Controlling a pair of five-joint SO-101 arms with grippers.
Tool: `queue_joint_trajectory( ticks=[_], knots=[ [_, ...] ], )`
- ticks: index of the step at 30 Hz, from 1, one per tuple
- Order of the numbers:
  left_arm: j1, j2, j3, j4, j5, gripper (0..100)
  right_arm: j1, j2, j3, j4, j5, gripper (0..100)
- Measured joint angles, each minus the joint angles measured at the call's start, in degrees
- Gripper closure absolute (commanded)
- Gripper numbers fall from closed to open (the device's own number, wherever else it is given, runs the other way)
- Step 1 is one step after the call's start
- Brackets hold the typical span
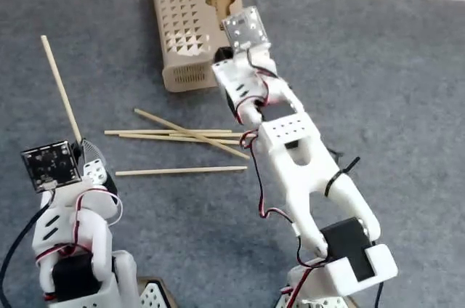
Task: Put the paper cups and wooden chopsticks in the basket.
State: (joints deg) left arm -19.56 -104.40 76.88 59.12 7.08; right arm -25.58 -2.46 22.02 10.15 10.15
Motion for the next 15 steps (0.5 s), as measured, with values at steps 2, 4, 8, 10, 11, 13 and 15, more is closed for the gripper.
queue_joint_trajectory(
  ticks=[2, 4, 8, 10, 11, 13, 15],
  knots=[
    [0.0, 0.0, 0.0, 0.0, 0.0, 99, 0.0, 0.0, -2.2, 2.99, 0.0, 99.2],
    [0.0, 0.0, 0.0, 0.0, 0.0, 99, 0.0, 0.0, -3.25, 6.15, 0.0, 99.2],
    [0.0, 0.0, 0.0, 0.0, 0.0, 99, 0.88, 0.0, -5.8, 12.04, 0.0, 99.2],
    [0.0, 0.0, 0.0, 0.0, 0.0, 99, 2.46, 0.0, -7.3, 14.95, 0.0, 99.2],
    [0.0, 0.0, 0.0, 0.0, 0.0, 99, 3.34, 0.0, -7.74, 16.0, 0.0, 99.2],
    [0.0, 0.0, 0.0, 0.0, 0.0, 99, 5.01, 0.0, -8.35, 17.05, 0.0, 99.2],
    [0.0, 0.0, 0.0, 0.0, 0.0, 99, 6.24, 0.0, -9.14, 17.32, 0.0, 99.2]
  ],
)
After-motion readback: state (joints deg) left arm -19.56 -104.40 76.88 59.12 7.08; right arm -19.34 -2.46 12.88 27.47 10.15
